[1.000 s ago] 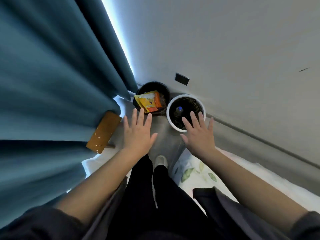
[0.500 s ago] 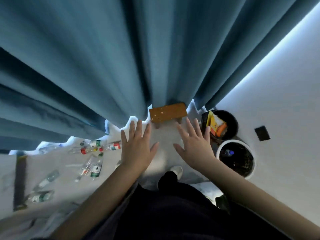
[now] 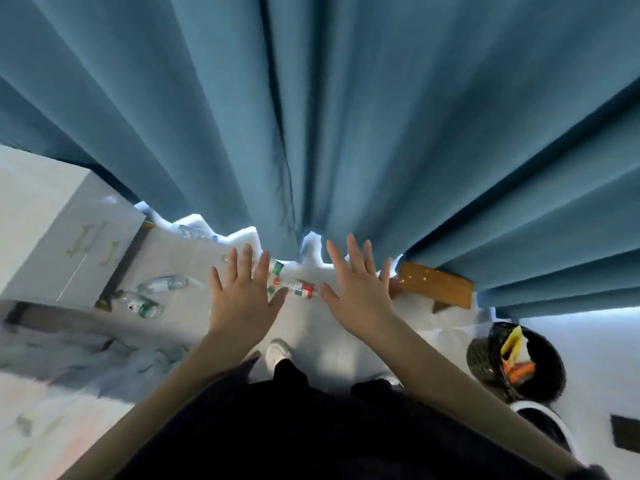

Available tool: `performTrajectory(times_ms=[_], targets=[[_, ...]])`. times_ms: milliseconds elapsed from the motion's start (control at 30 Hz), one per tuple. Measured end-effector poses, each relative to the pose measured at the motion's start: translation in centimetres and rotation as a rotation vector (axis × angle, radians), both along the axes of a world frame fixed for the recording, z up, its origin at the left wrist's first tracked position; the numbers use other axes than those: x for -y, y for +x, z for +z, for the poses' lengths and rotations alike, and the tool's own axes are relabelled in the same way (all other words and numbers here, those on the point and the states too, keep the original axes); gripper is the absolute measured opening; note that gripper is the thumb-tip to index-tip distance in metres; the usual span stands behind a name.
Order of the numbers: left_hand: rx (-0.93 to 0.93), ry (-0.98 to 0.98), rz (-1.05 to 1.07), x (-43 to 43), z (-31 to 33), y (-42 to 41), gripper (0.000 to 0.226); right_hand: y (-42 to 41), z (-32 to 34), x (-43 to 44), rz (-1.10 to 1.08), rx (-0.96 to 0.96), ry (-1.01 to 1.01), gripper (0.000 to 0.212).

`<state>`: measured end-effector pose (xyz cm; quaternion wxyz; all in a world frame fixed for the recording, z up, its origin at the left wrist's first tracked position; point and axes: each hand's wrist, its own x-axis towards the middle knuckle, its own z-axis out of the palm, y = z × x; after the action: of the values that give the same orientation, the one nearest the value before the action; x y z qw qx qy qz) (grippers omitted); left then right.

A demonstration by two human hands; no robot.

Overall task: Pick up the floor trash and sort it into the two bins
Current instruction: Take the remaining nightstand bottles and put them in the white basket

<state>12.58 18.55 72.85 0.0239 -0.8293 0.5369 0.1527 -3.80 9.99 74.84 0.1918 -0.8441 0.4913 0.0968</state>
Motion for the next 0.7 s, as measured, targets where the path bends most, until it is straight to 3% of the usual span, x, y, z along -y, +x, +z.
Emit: performTrajectory(times_ms=[200, 467, 700], targets=[[0.026, -0.021, 0.234, -3.6, 0.8, 8.5, 0.071, 9.3, -0.6, 0.2, 0.211, -0.023, 0.005, 0.064], [-0.083, -0.03, 0.692, -7.4, -0.1, 14.9, 0.07, 20.3, -0.9, 1.6, 0.453, -0.006, 0.032, 0.066], [-0.011, -0.079, 0.935, -7.0, 0.0, 19.9, 0.07, 28.0, -1.0, 4.7, 0.646, 0.005, 0.052, 0.07]])
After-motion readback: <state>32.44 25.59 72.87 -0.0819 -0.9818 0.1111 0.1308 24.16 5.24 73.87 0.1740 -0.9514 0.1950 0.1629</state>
